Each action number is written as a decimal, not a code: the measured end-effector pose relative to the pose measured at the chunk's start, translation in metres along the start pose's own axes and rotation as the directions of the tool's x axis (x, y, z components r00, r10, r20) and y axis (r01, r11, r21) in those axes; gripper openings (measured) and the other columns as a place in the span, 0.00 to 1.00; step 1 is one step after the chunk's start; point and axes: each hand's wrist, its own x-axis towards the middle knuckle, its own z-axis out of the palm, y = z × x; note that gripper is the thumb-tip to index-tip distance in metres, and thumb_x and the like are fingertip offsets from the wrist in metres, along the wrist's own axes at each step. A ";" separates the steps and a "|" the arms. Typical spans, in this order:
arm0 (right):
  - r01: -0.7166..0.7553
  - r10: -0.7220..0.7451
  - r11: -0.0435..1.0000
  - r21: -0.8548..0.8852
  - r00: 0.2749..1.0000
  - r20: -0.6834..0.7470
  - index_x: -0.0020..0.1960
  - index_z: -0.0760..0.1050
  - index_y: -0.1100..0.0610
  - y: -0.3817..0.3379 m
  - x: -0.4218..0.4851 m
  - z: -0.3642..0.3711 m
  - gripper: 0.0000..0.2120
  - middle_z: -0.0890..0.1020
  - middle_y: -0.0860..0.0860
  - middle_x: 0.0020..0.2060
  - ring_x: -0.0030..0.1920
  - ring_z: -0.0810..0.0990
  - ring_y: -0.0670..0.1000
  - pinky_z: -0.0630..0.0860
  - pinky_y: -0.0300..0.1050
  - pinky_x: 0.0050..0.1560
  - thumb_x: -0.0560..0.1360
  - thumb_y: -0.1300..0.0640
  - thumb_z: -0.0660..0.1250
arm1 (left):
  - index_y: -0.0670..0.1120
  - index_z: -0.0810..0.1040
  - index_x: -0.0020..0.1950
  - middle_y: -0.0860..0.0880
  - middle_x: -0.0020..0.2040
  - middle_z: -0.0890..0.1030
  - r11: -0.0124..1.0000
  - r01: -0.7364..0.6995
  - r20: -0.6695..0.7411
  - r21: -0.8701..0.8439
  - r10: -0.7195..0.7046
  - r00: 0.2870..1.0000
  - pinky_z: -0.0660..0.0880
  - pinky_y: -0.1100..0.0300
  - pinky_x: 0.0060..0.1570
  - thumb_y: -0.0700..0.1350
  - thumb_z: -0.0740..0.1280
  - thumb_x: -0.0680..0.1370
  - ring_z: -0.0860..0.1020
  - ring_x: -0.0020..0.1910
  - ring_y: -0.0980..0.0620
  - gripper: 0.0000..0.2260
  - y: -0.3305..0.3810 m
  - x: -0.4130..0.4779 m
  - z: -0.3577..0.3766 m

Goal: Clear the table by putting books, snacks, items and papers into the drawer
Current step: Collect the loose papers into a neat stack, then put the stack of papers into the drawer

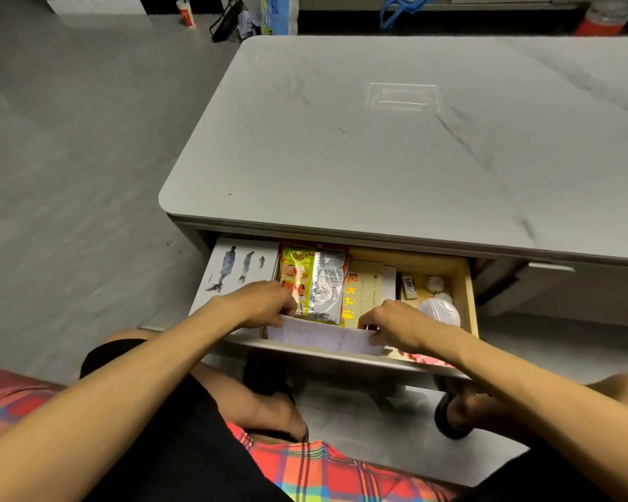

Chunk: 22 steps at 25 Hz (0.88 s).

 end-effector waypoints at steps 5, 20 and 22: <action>-0.054 0.054 0.983 0.175 0.999 0.006 0.36 0.68 0.48 -0.006 0.010 0.015 0.14 0.75 0.48 0.38 0.43 0.73 0.52 0.64 0.42 0.38 0.76 0.58 0.68 | 0.46 0.81 0.51 0.47 0.49 0.81 0.996 0.092 0.091 -0.003 -0.091 0.992 0.74 0.54 0.46 0.38 0.69 0.74 0.78 0.48 0.46 0.08 -0.007 0.014 0.014; -0.007 0.013 0.997 0.075 0.996 -0.088 0.45 0.74 0.50 -0.030 -0.040 -0.003 0.16 0.80 0.49 0.42 0.43 0.76 0.51 0.68 0.43 0.39 0.72 0.37 0.69 | 0.47 0.81 0.54 0.50 0.50 0.83 0.921 0.108 -0.218 -0.374 -0.201 0.955 0.79 0.53 0.52 0.50 0.68 0.77 0.82 0.45 0.53 0.09 0.001 -0.003 -0.032; 0.015 -0.028 0.996 -0.092 0.990 -0.142 0.48 0.76 0.51 -0.039 -0.041 0.002 0.14 0.83 0.52 0.44 0.44 0.79 0.52 0.67 0.42 0.42 0.75 0.40 0.66 | 0.46 0.81 0.54 0.50 0.49 0.84 0.908 0.097 -0.298 -0.407 -0.232 0.926 0.79 0.53 0.50 0.48 0.67 0.78 0.81 0.46 0.53 0.09 0.005 -0.005 -0.032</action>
